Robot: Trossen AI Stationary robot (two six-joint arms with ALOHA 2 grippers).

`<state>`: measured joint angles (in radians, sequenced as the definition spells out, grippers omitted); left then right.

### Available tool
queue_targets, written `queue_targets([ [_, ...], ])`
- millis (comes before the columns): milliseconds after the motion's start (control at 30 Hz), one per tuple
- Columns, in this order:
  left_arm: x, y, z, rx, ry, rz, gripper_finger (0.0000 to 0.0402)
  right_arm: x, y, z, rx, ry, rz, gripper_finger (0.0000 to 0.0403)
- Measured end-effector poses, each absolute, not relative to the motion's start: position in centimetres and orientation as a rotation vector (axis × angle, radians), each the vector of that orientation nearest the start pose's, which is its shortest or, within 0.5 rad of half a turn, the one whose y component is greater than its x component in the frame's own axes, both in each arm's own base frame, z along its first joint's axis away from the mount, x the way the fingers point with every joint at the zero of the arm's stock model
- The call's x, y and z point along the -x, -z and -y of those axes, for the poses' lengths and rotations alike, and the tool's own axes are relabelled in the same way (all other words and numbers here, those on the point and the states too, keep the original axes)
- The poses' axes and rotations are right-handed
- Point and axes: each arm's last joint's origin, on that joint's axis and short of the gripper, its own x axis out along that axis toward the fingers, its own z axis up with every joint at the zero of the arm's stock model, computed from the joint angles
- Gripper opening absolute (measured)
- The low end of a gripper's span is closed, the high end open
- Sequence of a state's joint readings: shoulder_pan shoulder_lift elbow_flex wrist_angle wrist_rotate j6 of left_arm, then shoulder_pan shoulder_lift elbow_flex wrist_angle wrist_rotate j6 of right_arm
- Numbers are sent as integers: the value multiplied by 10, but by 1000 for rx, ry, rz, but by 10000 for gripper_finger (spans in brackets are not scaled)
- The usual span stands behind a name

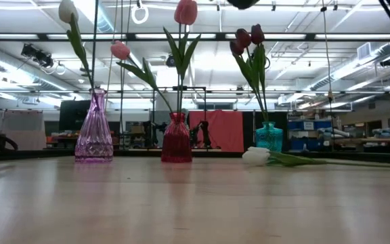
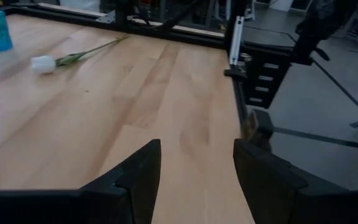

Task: Sort flowers into vase by color
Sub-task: Put the top white tulip into the pink vase

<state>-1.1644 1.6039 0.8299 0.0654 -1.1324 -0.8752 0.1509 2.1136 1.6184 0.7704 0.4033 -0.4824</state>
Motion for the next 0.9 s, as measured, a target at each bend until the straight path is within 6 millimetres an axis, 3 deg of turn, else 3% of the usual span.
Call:
queue_targets([
  [200, -136, -188, 277, 229, -61, -264, 206, -492, -286, -46, 402, 334, 183, 13],
  [400, -134, -189, 277, 223, -76, -244, 206, -492, -284, -41, 392, 353, 157, 12],
  [700, -134, -189, 277, 222, -80, -241, 206, -497, -268, -9, 157, 346, 36, 12],
  [900, -134, -189, 277, 202, -79, -240, 206, -497, -258, 5, 105, 352, -52, 12],
])
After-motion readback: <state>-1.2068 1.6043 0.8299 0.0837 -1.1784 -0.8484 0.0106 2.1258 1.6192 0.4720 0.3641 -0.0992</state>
